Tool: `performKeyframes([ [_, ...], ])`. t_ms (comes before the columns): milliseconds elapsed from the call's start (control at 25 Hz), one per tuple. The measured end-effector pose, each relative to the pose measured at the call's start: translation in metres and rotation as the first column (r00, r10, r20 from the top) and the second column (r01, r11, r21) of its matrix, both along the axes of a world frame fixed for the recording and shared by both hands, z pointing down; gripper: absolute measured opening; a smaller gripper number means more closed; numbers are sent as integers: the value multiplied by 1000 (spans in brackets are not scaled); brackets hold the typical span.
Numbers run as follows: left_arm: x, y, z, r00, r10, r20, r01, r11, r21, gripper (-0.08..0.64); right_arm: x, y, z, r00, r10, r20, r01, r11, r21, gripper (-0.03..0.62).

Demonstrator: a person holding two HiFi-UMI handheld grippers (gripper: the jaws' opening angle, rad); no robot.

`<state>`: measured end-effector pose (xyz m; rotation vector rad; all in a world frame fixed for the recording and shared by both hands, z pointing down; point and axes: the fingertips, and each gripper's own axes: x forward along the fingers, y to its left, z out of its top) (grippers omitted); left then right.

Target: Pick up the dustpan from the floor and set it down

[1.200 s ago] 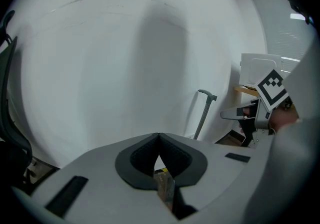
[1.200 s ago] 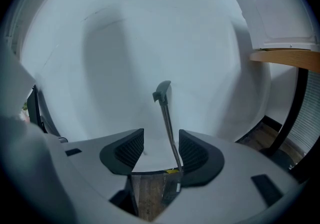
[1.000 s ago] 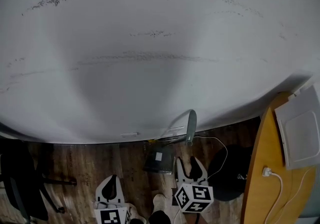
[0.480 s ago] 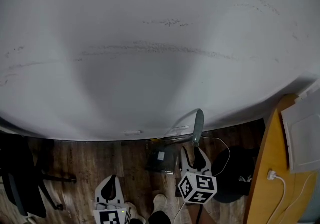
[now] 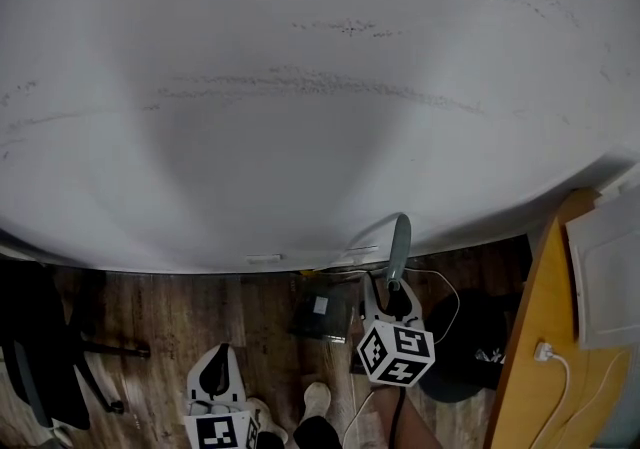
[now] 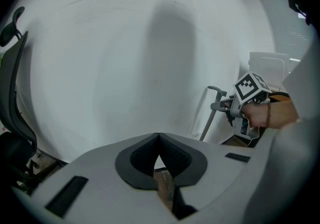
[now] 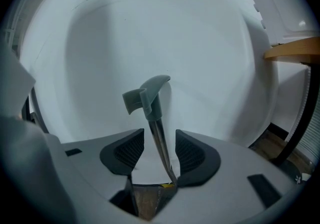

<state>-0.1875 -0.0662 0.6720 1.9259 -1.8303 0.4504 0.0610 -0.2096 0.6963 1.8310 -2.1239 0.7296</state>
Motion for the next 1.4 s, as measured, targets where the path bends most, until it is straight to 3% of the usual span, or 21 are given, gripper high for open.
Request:
performKeyframes([
  [360, -1, -11, -4, 1000, 10, 5, -10, 1000, 12, 15, 1, -8, 10, 1000, 9, -7, -9, 1000, -14, 153],
  [520, -3, -17, -6, 999, 30, 44, -32, 999, 37, 15, 4, -10, 11, 1000, 14, -15, -14, 1000, -14, 118],
  [1000, -1, -21, -21, 997, 54, 55, -57, 998, 40, 15, 4, 8, 5, 994, -2, -108, -3, 999, -47, 101],
  [1200, 5, -26, -54, 996, 78, 54, -82, 993, 82, 15, 8, 33, -21, 996, 9, -90, -14, 998, -60, 101],
  [1400, 14, -34, -106, 992, 115, 55, -122, 982, 143, 15, 7, 54, -81, 997, 21, -68, -23, 999, -28, 100],
])
